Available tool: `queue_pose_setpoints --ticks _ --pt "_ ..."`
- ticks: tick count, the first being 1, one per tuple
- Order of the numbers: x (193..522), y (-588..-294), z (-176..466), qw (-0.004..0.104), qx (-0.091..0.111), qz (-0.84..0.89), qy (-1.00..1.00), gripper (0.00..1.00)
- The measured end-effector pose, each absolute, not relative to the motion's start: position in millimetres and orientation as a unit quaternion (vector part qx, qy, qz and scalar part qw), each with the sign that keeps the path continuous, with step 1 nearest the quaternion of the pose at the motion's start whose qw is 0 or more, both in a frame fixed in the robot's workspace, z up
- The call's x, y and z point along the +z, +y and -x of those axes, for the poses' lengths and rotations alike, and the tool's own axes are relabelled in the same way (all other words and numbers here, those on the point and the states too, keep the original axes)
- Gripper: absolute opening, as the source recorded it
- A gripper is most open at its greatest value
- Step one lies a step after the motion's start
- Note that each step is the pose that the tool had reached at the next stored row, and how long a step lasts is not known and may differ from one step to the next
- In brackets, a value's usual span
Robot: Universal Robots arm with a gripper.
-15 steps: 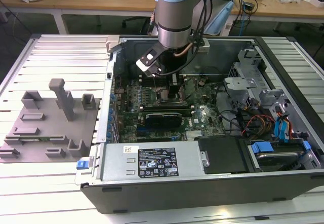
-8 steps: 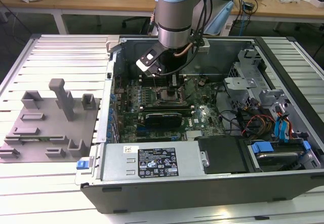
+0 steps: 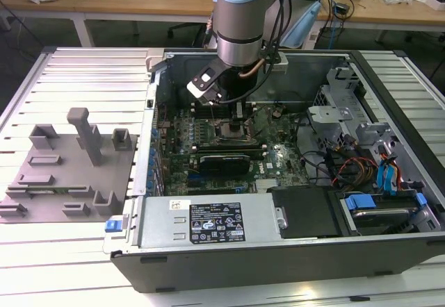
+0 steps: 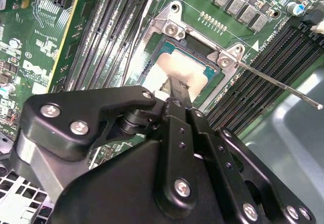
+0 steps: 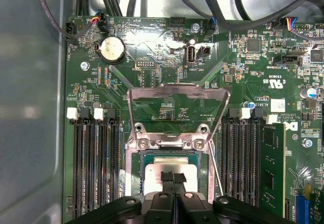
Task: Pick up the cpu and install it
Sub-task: 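Place the cpu into insertion slot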
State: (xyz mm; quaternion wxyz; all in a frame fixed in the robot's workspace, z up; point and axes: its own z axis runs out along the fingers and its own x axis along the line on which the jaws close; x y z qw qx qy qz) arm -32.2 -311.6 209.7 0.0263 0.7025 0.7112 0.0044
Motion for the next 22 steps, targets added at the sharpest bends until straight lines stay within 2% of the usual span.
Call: queue_pose_setpoints --ticks 22 --pt "204.0 -311.9 33.6 0.026 0.004 -0.702 0.711 0.11"
